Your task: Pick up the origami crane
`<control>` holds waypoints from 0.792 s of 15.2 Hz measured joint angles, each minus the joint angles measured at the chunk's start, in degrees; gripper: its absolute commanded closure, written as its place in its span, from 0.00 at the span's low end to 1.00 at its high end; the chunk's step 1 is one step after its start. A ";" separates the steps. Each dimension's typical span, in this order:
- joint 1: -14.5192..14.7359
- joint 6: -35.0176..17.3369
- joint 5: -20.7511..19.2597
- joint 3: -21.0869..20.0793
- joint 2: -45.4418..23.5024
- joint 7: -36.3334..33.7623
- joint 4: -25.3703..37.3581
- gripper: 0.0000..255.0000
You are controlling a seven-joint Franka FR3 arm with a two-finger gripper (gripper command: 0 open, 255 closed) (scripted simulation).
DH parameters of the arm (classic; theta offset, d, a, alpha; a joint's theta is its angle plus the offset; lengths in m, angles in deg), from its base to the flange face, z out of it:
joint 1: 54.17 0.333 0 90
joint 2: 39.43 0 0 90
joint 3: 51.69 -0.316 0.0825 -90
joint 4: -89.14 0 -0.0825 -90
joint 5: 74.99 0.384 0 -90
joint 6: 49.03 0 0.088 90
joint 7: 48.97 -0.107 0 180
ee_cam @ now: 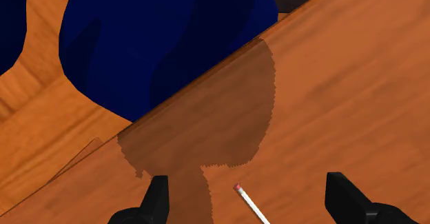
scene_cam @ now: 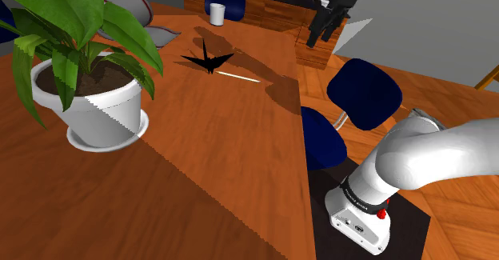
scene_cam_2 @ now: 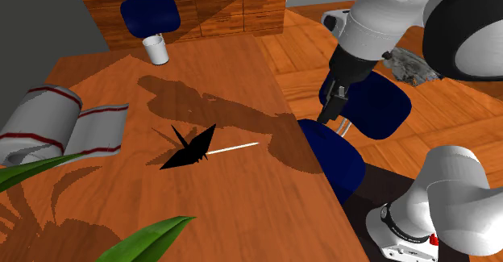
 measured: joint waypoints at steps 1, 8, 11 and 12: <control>0.00 0.00 0.00 0.00 0.00 0.00 0.00 0.00; 0.40 -2.76 1.95 -4.69 -13.01 -7.99 7.03 0.00; 0.45 -4.11 2.27 -6.59 -20.43 -11.78 11.48 0.00; 0.55 -4.14 2.34 -7.30 -22.84 -13.21 13.28 0.00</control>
